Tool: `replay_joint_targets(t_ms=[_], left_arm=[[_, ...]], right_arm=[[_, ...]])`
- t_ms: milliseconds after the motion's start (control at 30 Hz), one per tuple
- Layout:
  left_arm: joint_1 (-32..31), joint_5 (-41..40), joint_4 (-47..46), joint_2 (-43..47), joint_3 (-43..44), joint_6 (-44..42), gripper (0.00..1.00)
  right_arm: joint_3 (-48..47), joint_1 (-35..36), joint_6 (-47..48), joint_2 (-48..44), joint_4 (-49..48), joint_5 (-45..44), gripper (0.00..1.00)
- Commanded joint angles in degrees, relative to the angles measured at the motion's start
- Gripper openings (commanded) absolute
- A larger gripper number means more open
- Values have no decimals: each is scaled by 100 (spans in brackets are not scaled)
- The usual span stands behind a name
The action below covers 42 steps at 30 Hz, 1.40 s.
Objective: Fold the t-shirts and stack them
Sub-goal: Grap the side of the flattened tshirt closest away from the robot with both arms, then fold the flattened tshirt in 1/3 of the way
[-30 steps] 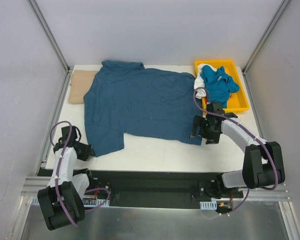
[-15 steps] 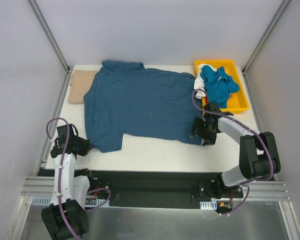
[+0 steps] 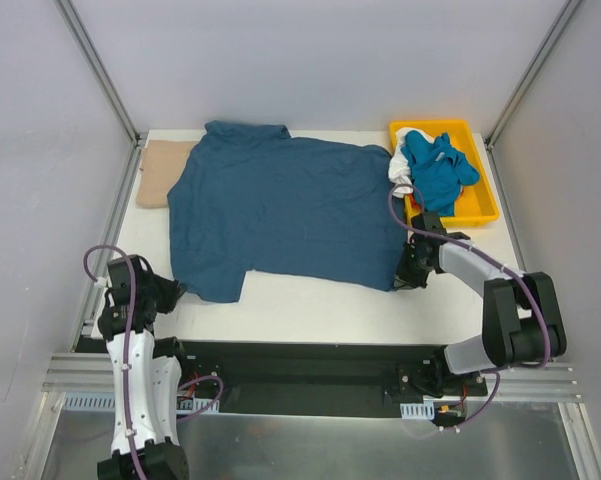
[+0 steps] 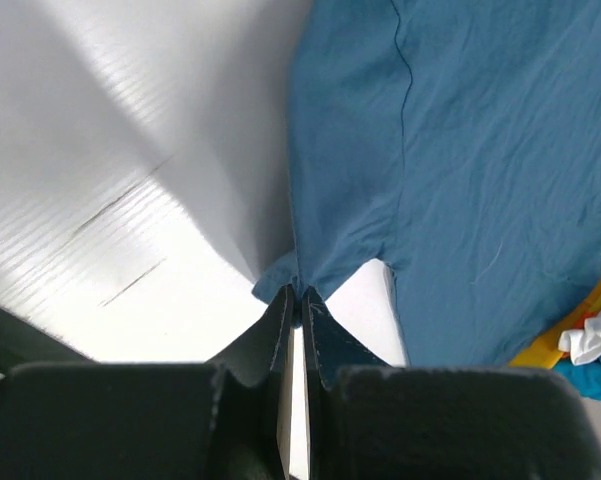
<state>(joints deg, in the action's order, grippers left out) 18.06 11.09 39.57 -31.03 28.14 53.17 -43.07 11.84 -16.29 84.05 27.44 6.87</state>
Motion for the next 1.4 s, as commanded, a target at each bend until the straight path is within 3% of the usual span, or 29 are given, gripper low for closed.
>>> replay_joint_targets(t_ms=[0,167,300,567,733,967,1133,1367], left_arm=[[22,-423,1322,614,629,282,0],[22,-1405,2983,1369,1640,422,0],[22,-1645,3916,1950,2379,580,0],[13,-1602,4744,2188,3004,634,0],[22,-1294,4735,2373,2926,528,0],[13,-662,3788,2303,1776,546,0],[22,-179,2312,2014,1020,677,0],[22,130,790,924,895,669,0]], right_arm=[[360,38,56,-905,505,-37,1],[624,56,223,-1812,1403,296,1],[712,100,258,-2691,2448,411,1],[633,161,338,-3894,4022,683,5],[510,319,126,-4160,4155,455,8],[291,319,249,-3502,3568,131,10],[-104,311,408,-2844,3251,-89,10],[-886,144,478,-1946,2811,-160,9]])
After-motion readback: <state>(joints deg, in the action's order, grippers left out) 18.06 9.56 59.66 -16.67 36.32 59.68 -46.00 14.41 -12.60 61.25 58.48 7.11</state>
